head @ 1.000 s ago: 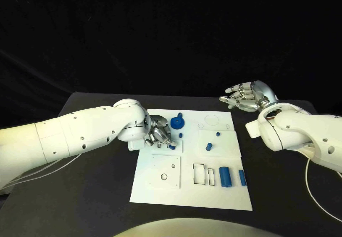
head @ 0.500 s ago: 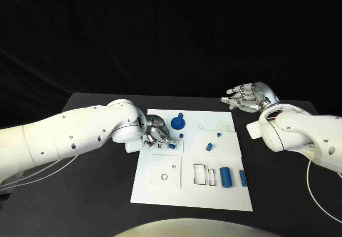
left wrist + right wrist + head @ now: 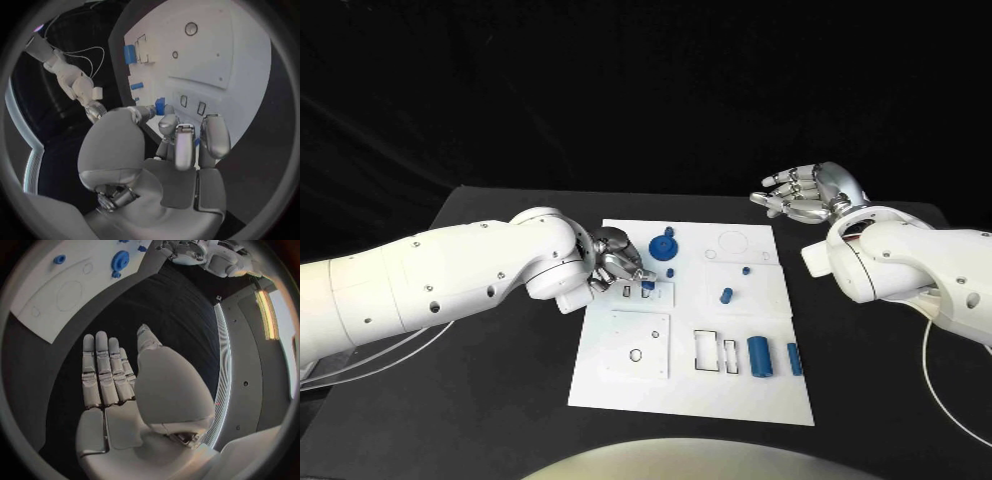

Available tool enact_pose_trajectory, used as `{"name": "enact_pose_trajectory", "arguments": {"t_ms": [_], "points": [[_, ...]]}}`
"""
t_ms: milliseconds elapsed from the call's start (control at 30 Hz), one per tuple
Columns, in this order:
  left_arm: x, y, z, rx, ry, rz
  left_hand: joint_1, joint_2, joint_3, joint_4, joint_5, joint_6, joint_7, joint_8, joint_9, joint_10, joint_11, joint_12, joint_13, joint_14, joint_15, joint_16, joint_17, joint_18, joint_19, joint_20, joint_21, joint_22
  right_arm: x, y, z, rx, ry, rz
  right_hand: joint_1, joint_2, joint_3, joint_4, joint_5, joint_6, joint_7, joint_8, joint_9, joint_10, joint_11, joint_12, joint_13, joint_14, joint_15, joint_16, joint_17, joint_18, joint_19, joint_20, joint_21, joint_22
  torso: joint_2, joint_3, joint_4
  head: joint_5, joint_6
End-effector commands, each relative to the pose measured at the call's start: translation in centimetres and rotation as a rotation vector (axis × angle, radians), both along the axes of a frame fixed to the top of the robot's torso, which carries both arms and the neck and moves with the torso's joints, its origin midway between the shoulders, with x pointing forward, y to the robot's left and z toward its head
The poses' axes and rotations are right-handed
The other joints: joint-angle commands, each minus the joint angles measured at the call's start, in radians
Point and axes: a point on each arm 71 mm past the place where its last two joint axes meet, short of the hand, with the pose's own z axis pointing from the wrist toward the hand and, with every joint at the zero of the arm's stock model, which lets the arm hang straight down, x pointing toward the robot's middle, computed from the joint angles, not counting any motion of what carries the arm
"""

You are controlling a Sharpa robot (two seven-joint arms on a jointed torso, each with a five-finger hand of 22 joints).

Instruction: Assemble the parts on the task board

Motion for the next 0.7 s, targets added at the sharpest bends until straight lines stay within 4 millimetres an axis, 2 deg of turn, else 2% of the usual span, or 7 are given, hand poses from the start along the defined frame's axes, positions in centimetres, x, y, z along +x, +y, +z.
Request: {"name": "enact_pose_trajectory", "arguments": {"t_ms": [33,167,433,700], "points": [[0.4,-0.1,0.4,0.039,-0.133,0.016,-0.014,-0.001,0.205,-0.195,0.007,0.023,-0.016,0.003,0.015,0.011,0.000,0.004,0.002,0.070,-0.008,0.005,0.132,-0.011,0.011,-0.002,0.008,0.006,0.0,0.1,0.1,-0.008,-0.015,0.018,0.004,-0.009,0.001,-0.003,-0.003,-0.007,0.018,0.002,-0.002,-0.007,0.004,-0.001,-0.007,-0.010,0.002,-0.010,-0.003,0.010,-0.003,0.006,-0.008,-0.006,-0.005,0.0048,0.0049,-0.002,-0.002],[0.2,-0.5,0.1,0.079,-0.166,-0.017,-0.019,-0.004,0.212,-0.200,0.009,0.027,-0.017,0.003,0.016,0.013,-0.001,0.001,-0.003,0.071,-0.009,0.006,0.133,-0.011,0.013,-0.004,0.009,0.007,0.1,0.2,0.0,-0.017,-0.013,0.032,0.007,-0.010,0.002,-0.003,-0.003,-0.017,0.025,0.002,-0.006,-0.027,0.012,-0.001,-0.032,-0.034,0.011,-0.030,-0.014,0.009,-0.015,0.015,-0.028,-0.027,-0.007,0.0050,0.0049,-0.004,-0.006],[0.1,-1.3,-0.2,0.129,-0.171,-0.081,-0.029,-0.008,0.224,-0.210,0.015,0.032,-0.019,0.002,0.019,0.016,-0.003,-0.004,-0.011,0.071,-0.011,0.006,0.133,-0.012,0.016,-0.006,0.010,0.010,0.1,0.3,-0.1,-0.024,-0.014,0.042,0.008,-0.009,0.002,-0.004,-0.003,-0.019,0.027,0.002,-0.008,-0.033,0.014,0.000,-0.041,-0.043,0.014,-0.036,-0.019,0.009,-0.019,0.018,-0.035,-0.034,-0.006,0.0052,0.0054,-0.002,-0.010],[0.2,-1.8,-0.6,0.170,-0.168,-0.124,-0.048,-0.014,0.239,-0.225,0.039,0.041,-0.021,-0.001,0.024,0.025,-0.006,-0.006,-0.012,0.072,-0.014,0.005,0.134,-0.014,0.022,-0.009,0.013,0.017,0.1,0.4,-0.1,-0.025,-0.018,0.046,0.008,-0.009,0.002,-0.004,-0.003,-0.022,0.029,0.004,-0.009,-0.039,0.016,0.002,-0.052,-0.053,0.018,-0.044,-0.025,0.009,-0.023,0.021,-0.043,-0.043,-0.004,0.0052,0.0052,-0.003,-0.017]]}}
